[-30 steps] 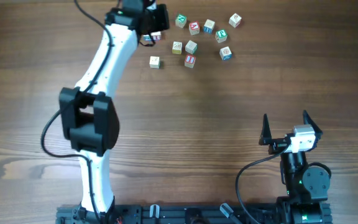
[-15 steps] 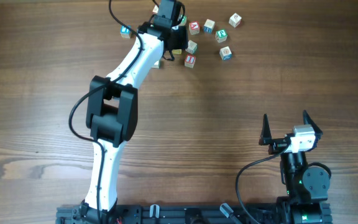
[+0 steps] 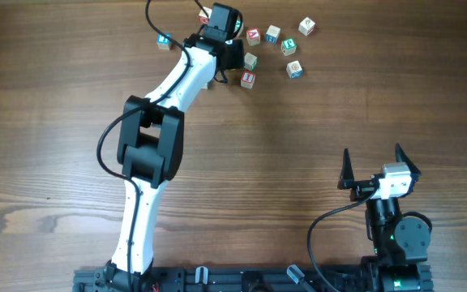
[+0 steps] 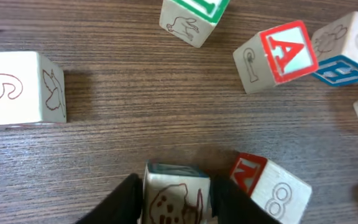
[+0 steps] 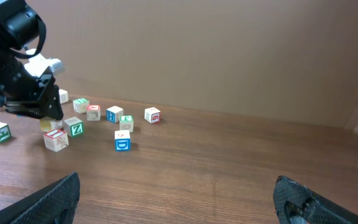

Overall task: Form a horizontal line
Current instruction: 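Reach the left gripper forward over the block cluster, then grasp a white block with a tree drawing using the left gripper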

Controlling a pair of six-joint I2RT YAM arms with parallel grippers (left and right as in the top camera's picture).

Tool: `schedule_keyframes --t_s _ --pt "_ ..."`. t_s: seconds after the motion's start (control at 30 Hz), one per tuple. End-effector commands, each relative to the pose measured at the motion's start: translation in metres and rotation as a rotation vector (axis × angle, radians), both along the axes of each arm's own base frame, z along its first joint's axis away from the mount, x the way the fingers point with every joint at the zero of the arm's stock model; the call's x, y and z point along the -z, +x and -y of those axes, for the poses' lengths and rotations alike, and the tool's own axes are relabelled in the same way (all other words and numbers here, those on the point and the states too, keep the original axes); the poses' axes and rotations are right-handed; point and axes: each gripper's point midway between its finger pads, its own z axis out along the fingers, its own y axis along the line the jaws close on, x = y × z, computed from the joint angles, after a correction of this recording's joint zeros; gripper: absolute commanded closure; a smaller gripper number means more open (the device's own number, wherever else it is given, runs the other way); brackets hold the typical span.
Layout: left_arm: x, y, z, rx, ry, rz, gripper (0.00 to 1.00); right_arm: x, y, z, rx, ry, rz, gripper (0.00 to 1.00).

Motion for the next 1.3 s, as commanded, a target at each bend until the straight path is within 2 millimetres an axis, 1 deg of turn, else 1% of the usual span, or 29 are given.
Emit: schedule_keyframes --t_s 0.0,0.03,0.07,0.1,0.13,0.17,0.27,0.3,0.4,0.43,0.5,0.53,0.6,0.73,0.8,0.83,0.93,0.97,1.03,1.07,1.1,1.13,1.17,1.23,1.27 --pt "0.017 0.0 -0.003 -0.005 0.026 -0.018 0.62 -0.002 0.0 -0.001 -0.008 -0.01 0.01 0.0" --pt "0.018 -0.001 -0.004 -0.005 0.028 -0.022 0.56 -0.002 0.0 -0.001 -0.008 -0.01 0.01 0.0" --pt "0.019 -0.003 -0.004 -0.004 0.03 -0.028 0.52 -0.002 0.0 -0.001 -0.008 -0.01 0.01 0.0" --pt "0.02 -0.004 -0.005 -0.004 0.033 -0.036 0.52 -0.002 0.0 -0.001 -0.008 -0.01 0.01 0.0" --pt "0.021 -0.006 -0.005 -0.004 0.036 -0.043 0.56 -0.002 0.0 -0.001 -0.008 -0.01 0.01 0.0" --pt "0.021 -0.005 -0.006 -0.005 0.036 -0.042 0.57 -0.002 0.0 -0.001 -0.008 -0.009 0.01 0.0" --pt "0.017 0.002 -0.012 -0.033 0.069 -0.007 0.59 -0.002 0.0 -0.001 -0.008 -0.01 0.01 0.0" --pt "0.015 0.004 -0.014 -0.042 0.078 0.005 0.59 -0.002 0.0 -0.001 -0.008 -0.01 0.01 0.0" --pt "0.011 0.009 -0.014 -0.046 0.074 0.03 0.55 -0.002 0.0 -0.001 -0.008 -0.01 0.01 0.0" --pt "0.011 0.009 -0.014 -0.046 0.074 0.032 0.55 -0.002 0.0 -0.001 -0.008 -0.01 0.01 0.0" --pt "0.01 0.01 -0.014 -0.046 0.073 0.033 0.6 -0.002 0.0 -0.001 -0.008 -0.01 0.01 0.0" --pt "0.009 0.01 -0.013 -0.046 0.072 0.036 0.6 -0.002 0.0 -0.001 -0.008 -0.01 0.01 0.0" --pt "0.002 0.011 -0.013 -0.047 0.067 0.047 0.64 -0.002 0.0 -0.001 -0.008 -0.01 0.01 0.0" --pt "-0.017 0.009 -0.013 -0.047 0.062 0.059 0.69 -0.002 0.0 -0.001 -0.008 -0.01 0.01 0.0" --pt "-0.027 0.006 -0.014 -0.047 0.062 0.059 0.68 -0.002 0.0 -0.001 -0.008 -0.01 0.01 0.0" --pt "-0.037 0.004 -0.015 -0.047 0.06 0.063 0.68 -0.002 0.0 -0.001 -0.008 -0.01 0.01 0.0" --pt "-0.086 -0.004 -0.019 -0.049 0.044 0.1 0.7 -0.002 0.0 -0.001 -0.008 -0.01 0.01 0.0" --pt "-0.111 -0.013 -0.022 -0.05 0.04 0.11 0.72 -0.002 0.0 -0.001 -0.008 -0.01 0.01 0.0" --pt "-0.147 -0.033 -0.03 -0.055 0.037 0.108 0.74 -0.002 0.0 -0.001 -0.008 -0.01 0.01 0.0" --pt "-0.166 -0.047 -0.035 -0.055 0.039 0.1 0.74 -0.002 0.0 -0.001 -0.008 -0.011 0.01 0.0" --pt "-0.18 -0.061 -0.04 -0.054 0.044 0.089 0.74 -0.002 0.0 -0.001 -0.008 -0.01 0.01 0.0" --pt "-0.194 -0.078 -0.047 -0.053 0.052 0.068 0.74 -0.002 0.0 -0.001 -0.008 -0.01 0.01 0.0" --pt "-0.204 -0.095 -0.054 -0.053 0.063 0.042 0.74 -0.002 0.0 -0.001 -0.008 -0.01 0.01 0.0" --pt "-0.214 -0.124 -0.065 -0.051 0.087 -0.016 0.74 -0.002 0.0 -0.001 -0.008 -0.01 0.01 0.0" --pt "-0.217 -0.145 -0.073 -0.062 0.102 -0.071 0.75 -0.002 0.0 -0.001 -0.008 -0.01 0.01 0.0"
